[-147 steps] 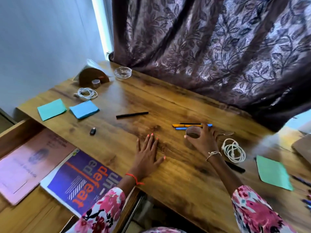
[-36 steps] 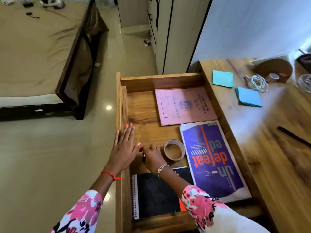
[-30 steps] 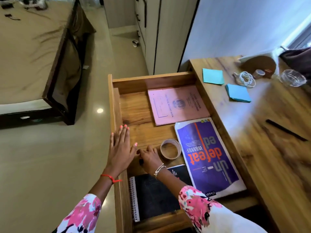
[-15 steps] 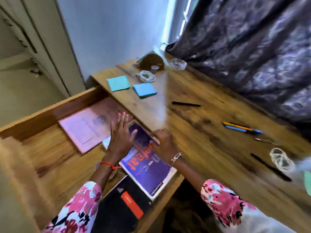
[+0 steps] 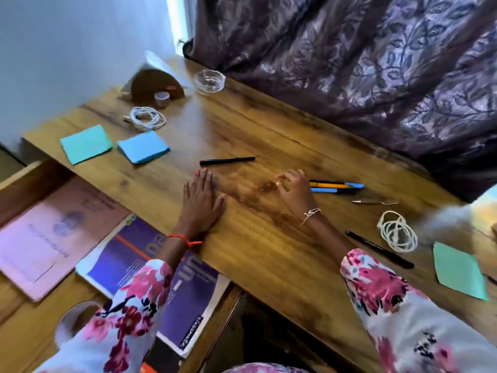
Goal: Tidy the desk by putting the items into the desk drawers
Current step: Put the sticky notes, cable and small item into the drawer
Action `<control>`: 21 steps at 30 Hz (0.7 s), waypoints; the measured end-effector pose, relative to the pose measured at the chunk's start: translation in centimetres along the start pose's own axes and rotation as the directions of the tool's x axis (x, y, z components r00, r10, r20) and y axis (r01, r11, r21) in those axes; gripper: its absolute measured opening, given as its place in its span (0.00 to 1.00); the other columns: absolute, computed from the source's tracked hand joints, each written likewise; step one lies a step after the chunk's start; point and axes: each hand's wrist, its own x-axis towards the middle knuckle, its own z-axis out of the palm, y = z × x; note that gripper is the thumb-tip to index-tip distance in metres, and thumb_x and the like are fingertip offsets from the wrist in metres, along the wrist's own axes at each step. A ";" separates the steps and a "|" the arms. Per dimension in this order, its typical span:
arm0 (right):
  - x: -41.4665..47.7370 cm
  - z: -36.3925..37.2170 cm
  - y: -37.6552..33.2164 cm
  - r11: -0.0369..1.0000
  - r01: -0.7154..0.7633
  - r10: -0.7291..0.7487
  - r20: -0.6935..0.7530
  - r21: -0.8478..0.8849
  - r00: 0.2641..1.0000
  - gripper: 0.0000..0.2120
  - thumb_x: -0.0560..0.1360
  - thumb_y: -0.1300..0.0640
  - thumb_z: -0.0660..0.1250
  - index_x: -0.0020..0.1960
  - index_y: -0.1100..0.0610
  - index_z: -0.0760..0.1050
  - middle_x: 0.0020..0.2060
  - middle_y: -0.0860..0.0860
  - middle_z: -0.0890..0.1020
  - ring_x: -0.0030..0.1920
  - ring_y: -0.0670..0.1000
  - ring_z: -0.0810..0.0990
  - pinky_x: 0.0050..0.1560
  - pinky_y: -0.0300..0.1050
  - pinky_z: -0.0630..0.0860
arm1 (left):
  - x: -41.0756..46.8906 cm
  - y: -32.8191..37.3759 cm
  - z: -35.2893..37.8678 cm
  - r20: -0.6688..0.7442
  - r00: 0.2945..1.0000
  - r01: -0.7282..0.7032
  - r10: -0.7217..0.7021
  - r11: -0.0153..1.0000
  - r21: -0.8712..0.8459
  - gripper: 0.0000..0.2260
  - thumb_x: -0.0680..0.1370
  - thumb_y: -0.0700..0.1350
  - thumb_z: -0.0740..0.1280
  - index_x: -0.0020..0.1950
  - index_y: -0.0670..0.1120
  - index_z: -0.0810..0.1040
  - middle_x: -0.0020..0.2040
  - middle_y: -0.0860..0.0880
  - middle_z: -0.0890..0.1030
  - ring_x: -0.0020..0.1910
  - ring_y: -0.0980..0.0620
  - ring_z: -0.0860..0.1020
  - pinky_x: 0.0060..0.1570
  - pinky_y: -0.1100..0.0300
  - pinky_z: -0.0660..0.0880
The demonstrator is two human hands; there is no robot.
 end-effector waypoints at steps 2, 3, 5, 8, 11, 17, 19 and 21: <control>0.2 -0.4 1.1 0.999 -0.026 0.026 -0.012 0.020 1.000 0.07 0.72 0.67 0.63 0.48 0.65 0.78 0.47 0.60 0.81 0.54 0.59 0.73 0.56 0.45 0.66 | -0.2 0.9 1.0 0.005 1.000 0.001 -0.001 1.000 0.010 0.30 0.80 0.53 0.57 0.76 0.40 0.51 0.78 0.43 0.50 0.77 0.47 0.46 0.73 0.46 0.44; 0.3 -0.7 1.7 0.999 -0.040 0.041 -0.022 0.028 0.999 0.07 0.72 0.66 0.63 0.48 0.64 0.78 0.47 0.59 0.80 0.54 0.59 0.72 0.57 0.46 0.66 | -0.2 1.4 1.5 -0.003 1.000 0.001 0.000 1.000 0.020 0.31 0.80 0.54 0.57 0.76 0.40 0.51 0.78 0.43 0.50 0.77 0.47 0.46 0.73 0.46 0.44; 0.3 -1.4 2.8 0.997 -0.073 0.074 -0.033 0.035 0.997 0.07 0.73 0.66 0.63 0.48 0.64 0.78 0.48 0.59 0.80 0.56 0.58 0.72 0.60 0.46 0.65 | -0.3 2.6 2.3 -0.018 1.000 0.006 -0.005 1.000 0.021 0.31 0.79 0.54 0.57 0.76 0.39 0.52 0.78 0.43 0.51 0.77 0.47 0.46 0.73 0.45 0.44; 0.1 -2.5 4.3 0.993 -0.116 0.118 -0.056 0.036 0.991 0.06 0.73 0.66 0.63 0.48 0.65 0.78 0.49 0.59 0.80 0.56 0.59 0.74 0.63 0.42 0.59 | -0.6 5.1 3.4 0.011 0.999 -0.041 0.041 0.998 0.038 0.31 0.80 0.54 0.56 0.76 0.39 0.51 0.78 0.43 0.49 0.77 0.47 0.44 0.73 0.46 0.42; -0.6 -3.8 5.6 0.990 -0.141 0.142 -0.108 0.025 0.984 0.06 0.72 0.66 0.64 0.47 0.65 0.78 0.47 0.60 0.81 0.54 0.60 0.74 0.59 0.44 0.63 | -0.9 7.7 4.6 0.046 0.988 -0.149 0.147 0.988 0.038 0.31 0.80 0.55 0.55 0.76 0.39 0.50 0.78 0.42 0.48 0.77 0.47 0.43 0.73 0.47 0.40; -3.9 -7.9 9.0 0.979 -0.201 0.187 -0.240 -0.033 0.953 0.07 0.71 0.67 0.65 0.47 0.67 0.79 0.46 0.62 0.81 0.53 0.62 0.75 0.58 0.46 0.63 | -0.9 14.1 6.3 0.075 0.934 -0.348 0.349 0.937 -0.036 0.32 0.78 0.57 0.54 0.75 0.38 0.52 0.77 0.41 0.50 0.77 0.46 0.45 0.74 0.46 0.41; -5.7 -9.7 10.8 0.960 -0.268 0.238 -0.284 -0.074 0.929 0.08 0.72 0.66 0.65 0.49 0.65 0.79 0.49 0.61 0.80 0.56 0.61 0.74 0.61 0.47 0.64 | -1.2 16.4 6.8 0.074 0.898 -0.431 0.433 0.901 -0.050 0.32 0.79 0.55 0.56 0.75 0.37 0.52 0.77 0.40 0.52 0.77 0.44 0.47 0.73 0.45 0.43; -7.7 -11.5 12.5 0.936 -0.346 0.301 -0.349 -0.071 0.887 0.08 0.72 0.65 0.65 0.50 0.63 0.79 0.50 0.60 0.80 0.57 0.61 0.72 0.62 0.49 0.65 | -1.6 18.7 7.3 0.087 0.855 -0.508 0.511 0.860 -0.053 0.32 0.79 0.57 0.53 0.75 0.36 0.53 0.76 0.39 0.54 0.76 0.42 0.50 0.73 0.44 0.44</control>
